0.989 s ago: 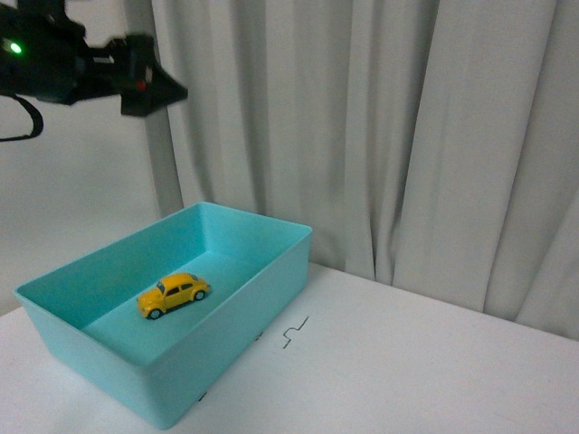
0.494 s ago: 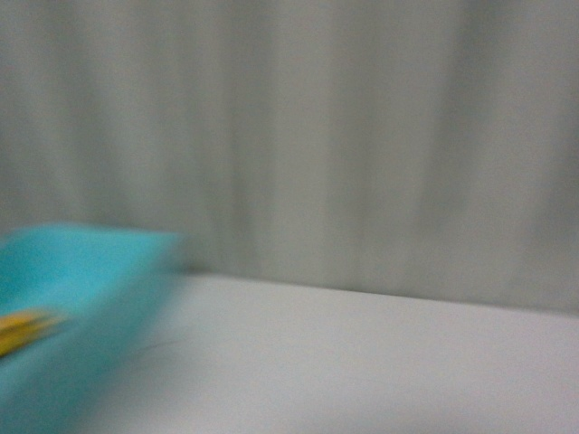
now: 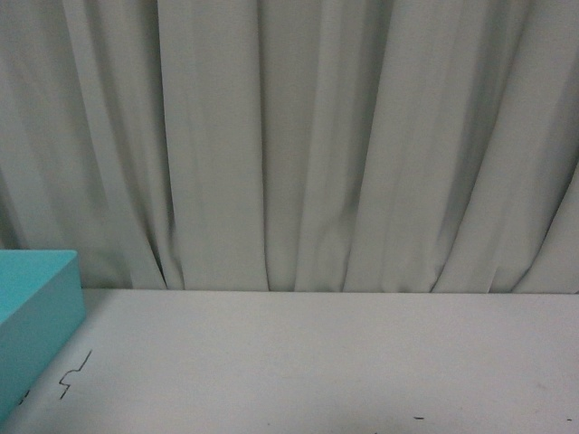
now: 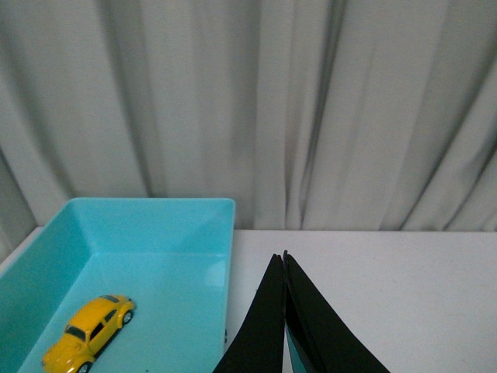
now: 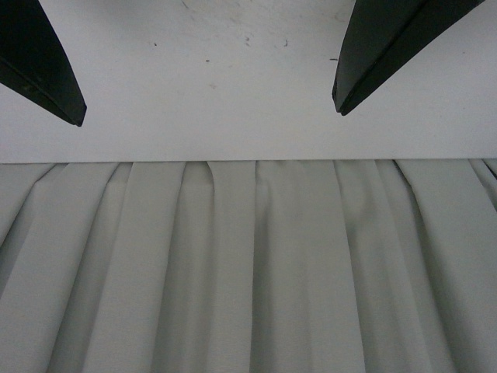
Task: Wind up and store yellow beetle toy
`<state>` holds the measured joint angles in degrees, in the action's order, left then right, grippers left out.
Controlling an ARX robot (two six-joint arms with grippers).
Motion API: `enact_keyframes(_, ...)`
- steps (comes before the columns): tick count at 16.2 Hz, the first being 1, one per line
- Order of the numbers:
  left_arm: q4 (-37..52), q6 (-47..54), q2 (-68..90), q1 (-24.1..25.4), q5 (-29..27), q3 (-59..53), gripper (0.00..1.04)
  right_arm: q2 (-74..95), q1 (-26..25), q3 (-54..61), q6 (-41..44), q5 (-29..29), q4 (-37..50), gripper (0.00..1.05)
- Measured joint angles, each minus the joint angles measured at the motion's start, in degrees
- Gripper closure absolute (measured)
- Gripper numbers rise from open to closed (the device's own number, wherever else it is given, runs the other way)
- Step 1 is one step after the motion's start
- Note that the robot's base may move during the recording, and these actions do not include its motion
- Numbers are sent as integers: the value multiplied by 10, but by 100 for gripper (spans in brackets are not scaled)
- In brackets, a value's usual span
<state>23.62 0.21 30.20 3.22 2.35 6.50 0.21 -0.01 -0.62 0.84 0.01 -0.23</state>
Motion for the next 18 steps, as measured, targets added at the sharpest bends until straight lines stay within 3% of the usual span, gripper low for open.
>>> enact_keyframes(2,-12,0,-27,-37,-15,-14,103,0,0,0,0,0,0,7)
enact_keyframes(18,-137,0,-205,-32,-24,-60,103,0,0,0,0,0,0,7)
